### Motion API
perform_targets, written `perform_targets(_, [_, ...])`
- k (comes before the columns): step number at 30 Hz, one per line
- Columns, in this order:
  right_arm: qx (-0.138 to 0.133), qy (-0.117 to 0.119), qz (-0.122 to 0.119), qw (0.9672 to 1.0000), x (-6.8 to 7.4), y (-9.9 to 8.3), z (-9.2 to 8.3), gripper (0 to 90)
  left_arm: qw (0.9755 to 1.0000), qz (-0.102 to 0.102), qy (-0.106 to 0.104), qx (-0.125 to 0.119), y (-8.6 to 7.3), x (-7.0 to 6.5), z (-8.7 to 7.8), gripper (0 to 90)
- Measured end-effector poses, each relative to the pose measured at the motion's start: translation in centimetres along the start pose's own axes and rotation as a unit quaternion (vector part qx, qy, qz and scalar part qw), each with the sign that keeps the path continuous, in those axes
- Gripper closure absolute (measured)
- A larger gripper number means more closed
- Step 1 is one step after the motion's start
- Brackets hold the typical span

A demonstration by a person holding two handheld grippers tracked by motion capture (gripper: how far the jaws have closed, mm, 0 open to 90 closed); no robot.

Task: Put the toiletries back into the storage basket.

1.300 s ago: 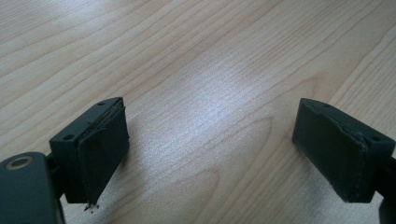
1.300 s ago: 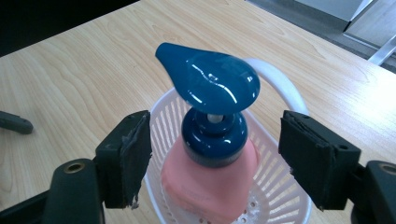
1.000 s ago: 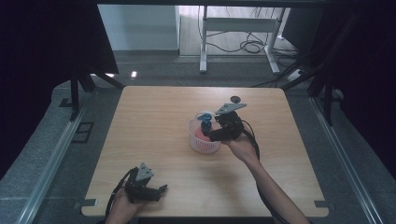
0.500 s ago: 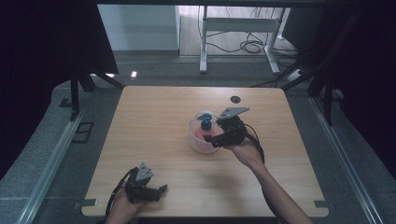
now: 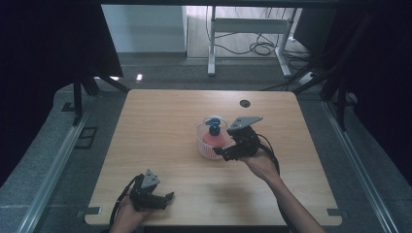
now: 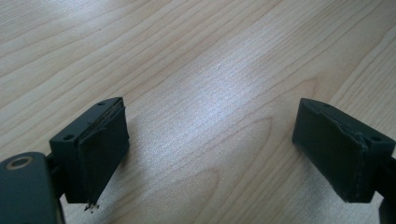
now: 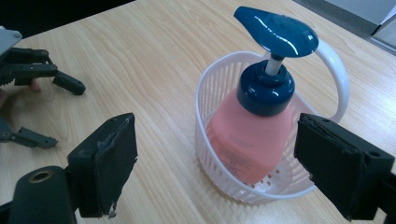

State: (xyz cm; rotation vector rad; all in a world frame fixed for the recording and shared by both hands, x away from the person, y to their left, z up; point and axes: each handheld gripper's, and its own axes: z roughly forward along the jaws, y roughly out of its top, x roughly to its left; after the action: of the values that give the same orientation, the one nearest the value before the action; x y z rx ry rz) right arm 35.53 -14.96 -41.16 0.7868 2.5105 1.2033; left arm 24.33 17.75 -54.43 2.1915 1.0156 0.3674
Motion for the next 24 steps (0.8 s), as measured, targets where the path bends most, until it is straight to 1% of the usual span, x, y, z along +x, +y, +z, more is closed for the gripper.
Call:
perform_targets(9, [-0.005, -0.002, -0.003, 1.0, 0.2, -1.2, -1.0, 10.4, 1.0, 0.001, 0.0, 0.001, 0.0, 0.0, 0.0, 10.4])
perform_targets(16, [-0.008, -0.005, -0.001, 1.0, 0.2, -2.0, -1.7, 8.8, 1.0, 0.001, 0.0, 0.001, 0.0, 0.0, 0.0, 10.4])
perform_targets(21, [-0.003, -0.014, -0.005, 0.9999, 0.3, -2.9, -2.3, 7.0, 1.0, 0.001, 0.0, 0.001, 0.0, 0.0, 0.0, 10.4])
perform_targets(24, [-0.002, -0.018, -0.003, 0.9998, 0.3, -3.4, -2.5, 5.8, 1.0, 0.0, 0.0, 0.0, 0.0, 0.0, 0.0, 10.4])
